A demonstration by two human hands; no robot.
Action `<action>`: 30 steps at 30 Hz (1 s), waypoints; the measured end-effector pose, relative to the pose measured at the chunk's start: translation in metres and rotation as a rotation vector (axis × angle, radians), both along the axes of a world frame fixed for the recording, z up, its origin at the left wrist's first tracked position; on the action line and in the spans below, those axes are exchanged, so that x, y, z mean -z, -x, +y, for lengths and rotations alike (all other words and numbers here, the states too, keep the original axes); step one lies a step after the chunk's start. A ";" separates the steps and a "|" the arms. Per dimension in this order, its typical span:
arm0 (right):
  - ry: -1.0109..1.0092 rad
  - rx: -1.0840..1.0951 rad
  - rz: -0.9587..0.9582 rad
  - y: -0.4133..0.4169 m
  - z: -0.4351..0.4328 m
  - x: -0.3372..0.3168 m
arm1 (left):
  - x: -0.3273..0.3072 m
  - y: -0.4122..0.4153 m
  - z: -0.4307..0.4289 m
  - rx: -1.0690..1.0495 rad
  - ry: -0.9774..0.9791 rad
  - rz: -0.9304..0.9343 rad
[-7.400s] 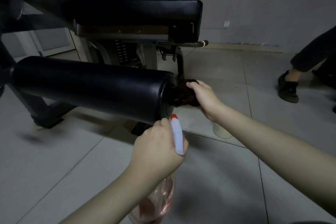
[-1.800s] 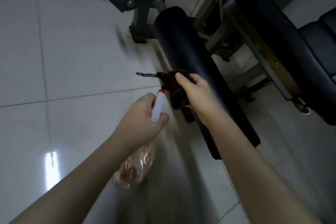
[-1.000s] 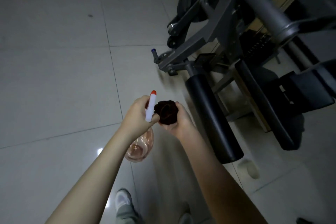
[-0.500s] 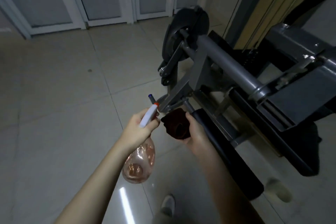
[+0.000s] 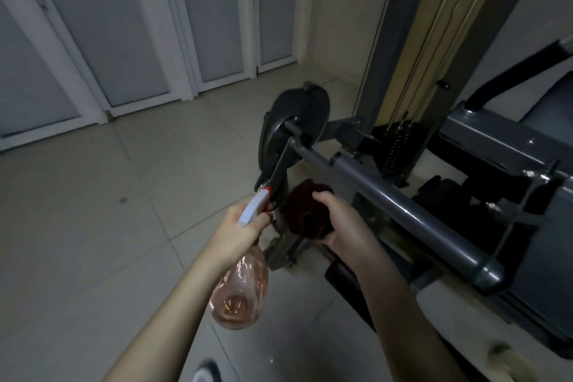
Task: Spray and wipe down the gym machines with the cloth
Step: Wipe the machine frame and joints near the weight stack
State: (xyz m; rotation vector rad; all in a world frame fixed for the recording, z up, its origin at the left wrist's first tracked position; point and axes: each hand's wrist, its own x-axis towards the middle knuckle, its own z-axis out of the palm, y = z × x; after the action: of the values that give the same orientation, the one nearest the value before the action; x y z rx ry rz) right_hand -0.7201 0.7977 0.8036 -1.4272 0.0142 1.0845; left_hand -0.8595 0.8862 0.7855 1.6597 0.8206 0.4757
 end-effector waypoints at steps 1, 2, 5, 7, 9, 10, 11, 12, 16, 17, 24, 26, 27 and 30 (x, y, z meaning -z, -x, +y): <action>0.001 0.022 -0.033 -0.005 0.015 -0.005 | -0.001 -0.005 0.017 0.019 -0.004 -0.005; -0.011 0.044 -0.056 -0.010 0.027 -0.011 | -0.002 -0.010 0.032 0.039 -0.015 -0.002; -0.098 0.178 -0.080 -0.032 0.059 -0.030 | -0.005 -0.028 0.081 0.174 -0.057 0.012; -0.075 0.223 -0.134 -0.049 0.070 -0.041 | -0.006 -0.042 0.105 0.252 -0.051 0.021; -0.033 0.298 -0.185 -0.069 0.075 -0.046 | -0.010 -0.060 0.122 0.340 -0.032 0.035; -0.013 0.342 -0.201 -0.080 0.076 -0.047 | -0.010 -0.072 0.131 0.368 -0.022 0.046; -0.003 0.373 -0.209 -0.091 0.075 -0.047 | -0.007 -0.081 0.137 0.378 0.001 0.058; 0.019 0.407 -0.220 -0.104 0.075 -0.047 | -0.005 -0.092 0.143 0.396 0.020 0.073; 0.195 0.431 -0.295 -0.158 0.072 -0.038 | 0.006 -0.141 0.162 0.535 -0.008 0.123; 0.224 0.422 -0.295 -0.170 0.074 -0.035 | 0.008 -0.153 0.165 0.547 -0.005 0.115; 0.375 0.419 -0.265 -0.228 0.079 -0.012 | 0.011 -0.247 0.172 0.688 -0.061 0.173; 0.379 0.486 -0.249 -0.236 0.077 -0.008 | 0.013 -0.274 0.169 0.712 -0.029 0.184; 0.379 0.523 -0.250 -0.239 0.076 -0.005 | 0.012 -0.285 0.166 0.750 -0.013 0.187; 0.431 0.616 -0.260 -0.249 0.070 0.006 | 0.005 -0.315 0.156 0.913 -0.058 0.114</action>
State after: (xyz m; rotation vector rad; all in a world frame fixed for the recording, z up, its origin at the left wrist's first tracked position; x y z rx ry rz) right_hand -0.4714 0.8673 0.7980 -1.7756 0.4948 0.3920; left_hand -0.5444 1.0419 0.7805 1.9203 0.0656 -0.2380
